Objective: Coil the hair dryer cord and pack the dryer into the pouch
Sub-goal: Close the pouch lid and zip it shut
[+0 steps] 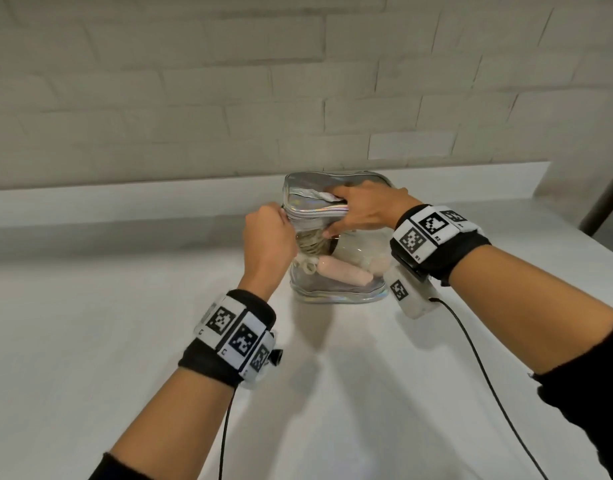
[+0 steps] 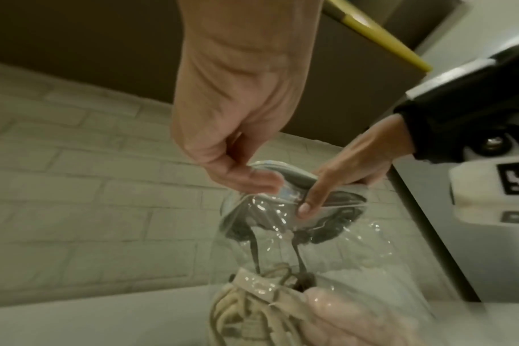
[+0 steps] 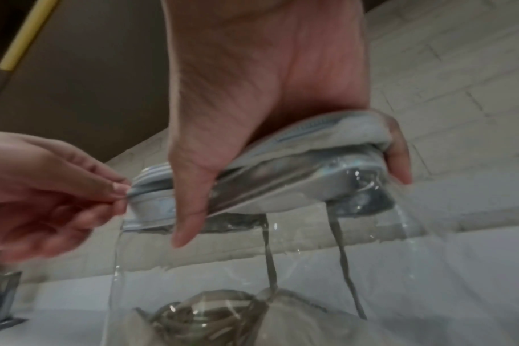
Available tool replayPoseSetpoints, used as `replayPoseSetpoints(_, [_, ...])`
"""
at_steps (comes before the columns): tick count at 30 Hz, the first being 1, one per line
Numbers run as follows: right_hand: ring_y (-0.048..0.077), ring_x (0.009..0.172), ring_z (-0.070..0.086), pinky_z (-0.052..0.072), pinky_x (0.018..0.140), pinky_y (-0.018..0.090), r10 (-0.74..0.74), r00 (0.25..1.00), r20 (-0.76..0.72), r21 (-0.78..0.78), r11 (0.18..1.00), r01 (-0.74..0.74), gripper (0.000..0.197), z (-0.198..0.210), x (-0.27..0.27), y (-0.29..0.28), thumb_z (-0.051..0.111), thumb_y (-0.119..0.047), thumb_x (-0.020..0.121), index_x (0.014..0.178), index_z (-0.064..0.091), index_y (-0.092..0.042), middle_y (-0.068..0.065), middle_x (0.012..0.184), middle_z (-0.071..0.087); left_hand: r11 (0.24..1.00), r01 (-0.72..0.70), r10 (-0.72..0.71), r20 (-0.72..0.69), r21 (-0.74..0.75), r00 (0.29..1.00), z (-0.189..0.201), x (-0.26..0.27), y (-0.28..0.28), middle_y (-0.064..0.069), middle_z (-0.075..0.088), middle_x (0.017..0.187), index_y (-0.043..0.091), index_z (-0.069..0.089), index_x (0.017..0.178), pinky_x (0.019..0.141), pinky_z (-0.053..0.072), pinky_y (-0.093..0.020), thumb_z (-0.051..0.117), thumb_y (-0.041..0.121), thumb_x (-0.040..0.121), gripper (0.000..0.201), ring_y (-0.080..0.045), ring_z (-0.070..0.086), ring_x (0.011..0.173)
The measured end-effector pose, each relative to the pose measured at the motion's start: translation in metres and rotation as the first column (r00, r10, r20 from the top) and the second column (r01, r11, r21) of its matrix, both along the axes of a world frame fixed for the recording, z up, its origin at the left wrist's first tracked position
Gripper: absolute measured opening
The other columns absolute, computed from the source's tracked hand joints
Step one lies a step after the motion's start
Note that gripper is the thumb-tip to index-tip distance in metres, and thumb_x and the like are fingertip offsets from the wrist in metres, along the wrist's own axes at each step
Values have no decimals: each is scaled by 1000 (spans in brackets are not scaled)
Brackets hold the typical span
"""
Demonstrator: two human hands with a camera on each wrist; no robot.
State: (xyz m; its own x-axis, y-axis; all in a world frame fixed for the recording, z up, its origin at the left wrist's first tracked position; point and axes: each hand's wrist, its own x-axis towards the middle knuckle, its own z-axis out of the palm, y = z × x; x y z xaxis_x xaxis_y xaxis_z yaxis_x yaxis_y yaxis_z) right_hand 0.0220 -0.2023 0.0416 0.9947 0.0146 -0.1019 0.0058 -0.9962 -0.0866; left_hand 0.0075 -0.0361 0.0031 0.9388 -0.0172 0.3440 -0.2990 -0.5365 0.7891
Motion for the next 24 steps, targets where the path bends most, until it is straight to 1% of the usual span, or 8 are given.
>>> replayPoseSetpoints(4, [34,117,50,39,94,57,-33,999,5,-6,999,33,89,-1,0,-2,53,-79,51,131,32,-46,6,133,52,988,16,-26,61,156,998,-6,-13,-4,-25,64,74,0,53,75,62,52,-46,34,3,90,24,-40,64,67])
replayPoseSetpoints(8, [32,110,54,41,94,55,1,1000,-14,19,1000,-1,89,1,4,-2,50,-81,45,125,39,-44,6,128,56,944,-32,-6,113,329,994,-8,-24,-12,-25,63,90,-2,55,94,61,34,-36,37,5,92,19,-43,58,84])
replayPoseSetpoints(11, [33,120,48,36,99,59,-3,1000,-4,22,1000,3,91,-2,5,-11,57,-76,55,135,28,-42,6,135,50,920,34,-97,141,391,985,0,-5,14,-20,61,91,9,52,83,67,41,-37,50,28,92,21,-39,59,90])
replayPoseSetpoints(14, [33,128,40,31,101,62,8,1000,25,-15,1000,-8,97,-6,3,-19,63,-72,58,139,24,-37,3,142,43,873,161,-246,130,460,961,27,22,42,-8,54,110,12,53,105,91,39,-36,69,62,61,68,-23,51,106])
replayPoseSetpoints(16, [32,128,40,32,101,62,21,999,43,-25,999,-20,100,-8,4,-19,64,-73,55,139,25,-35,3,143,42,780,345,-428,43,522,903,42,37,39,-8,47,130,11,44,128,102,31,-28,64,70,44,105,-22,43,123])
replayPoseSetpoints(20, [26,128,42,34,104,46,118,991,67,144,981,-126,90,-4,-3,-28,70,-61,63,139,32,-30,1,141,45,559,491,-576,-114,668,810,44,54,4,-5,46,141,16,37,139,107,33,-29,66,71,41,115,-20,43,128])
replayPoseSetpoints(22, [13,121,48,37,96,17,53,981,184,578,802,-151,64,6,-10,-43,64,-44,76,133,47,-21,-2,133,53,482,490,-574,-161,726,803,39,58,-13,-2,45,144,20,37,141,109,35,-31,72,66,50,108,-19,44,130])
replayPoseSetpoints(24, [7,112,49,37,80,11,-236,937,259,847,522,-103,53,10,-4,-66,48,-43,81,128,53,-18,-3,124,56,440,471,-549,-186,764,815,34,63,-22,1,37,150,25,29,145,111,31,-33,69,65,58,103,-19,38,136])
